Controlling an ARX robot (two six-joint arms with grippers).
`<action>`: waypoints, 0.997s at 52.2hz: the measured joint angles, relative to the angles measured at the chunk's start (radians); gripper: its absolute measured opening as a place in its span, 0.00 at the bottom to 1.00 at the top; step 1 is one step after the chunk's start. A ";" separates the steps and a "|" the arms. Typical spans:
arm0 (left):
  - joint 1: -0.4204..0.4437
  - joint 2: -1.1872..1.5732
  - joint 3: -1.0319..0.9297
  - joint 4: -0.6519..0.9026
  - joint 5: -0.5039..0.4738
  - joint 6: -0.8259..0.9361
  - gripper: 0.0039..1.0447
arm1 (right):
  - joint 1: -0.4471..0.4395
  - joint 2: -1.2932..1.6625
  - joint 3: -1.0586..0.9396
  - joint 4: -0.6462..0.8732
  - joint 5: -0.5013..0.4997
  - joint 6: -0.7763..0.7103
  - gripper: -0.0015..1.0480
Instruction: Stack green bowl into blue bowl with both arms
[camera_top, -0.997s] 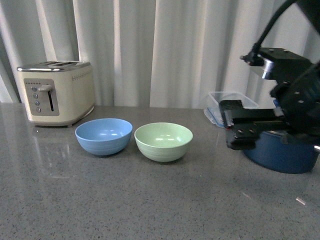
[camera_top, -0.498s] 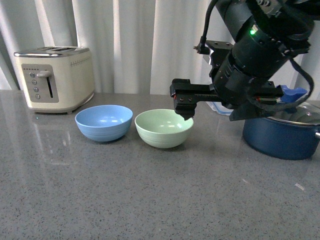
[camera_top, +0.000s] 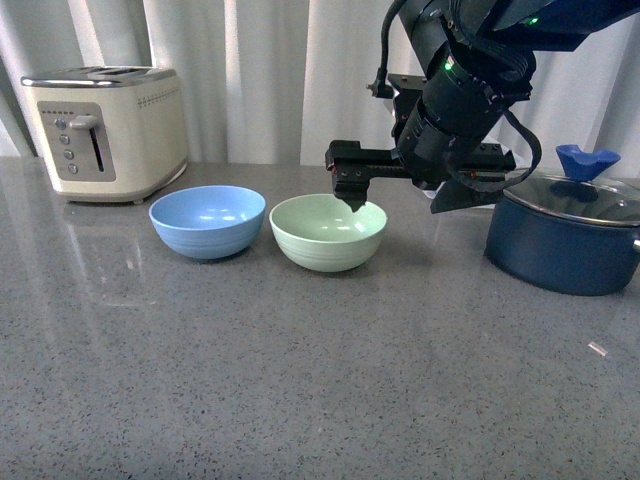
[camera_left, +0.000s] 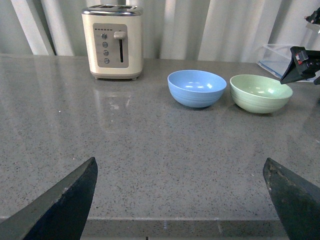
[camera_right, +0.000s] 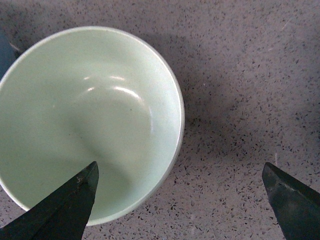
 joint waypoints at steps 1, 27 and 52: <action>0.000 0.000 0.000 0.000 0.000 0.000 0.94 | 0.000 0.002 0.000 0.000 -0.003 -0.001 0.90; 0.000 0.000 0.000 0.000 0.000 0.000 0.94 | 0.002 0.131 0.128 -0.036 -0.040 -0.027 0.90; 0.000 0.000 0.000 0.000 0.000 0.000 0.94 | -0.005 0.154 0.065 0.047 -0.075 -0.026 0.29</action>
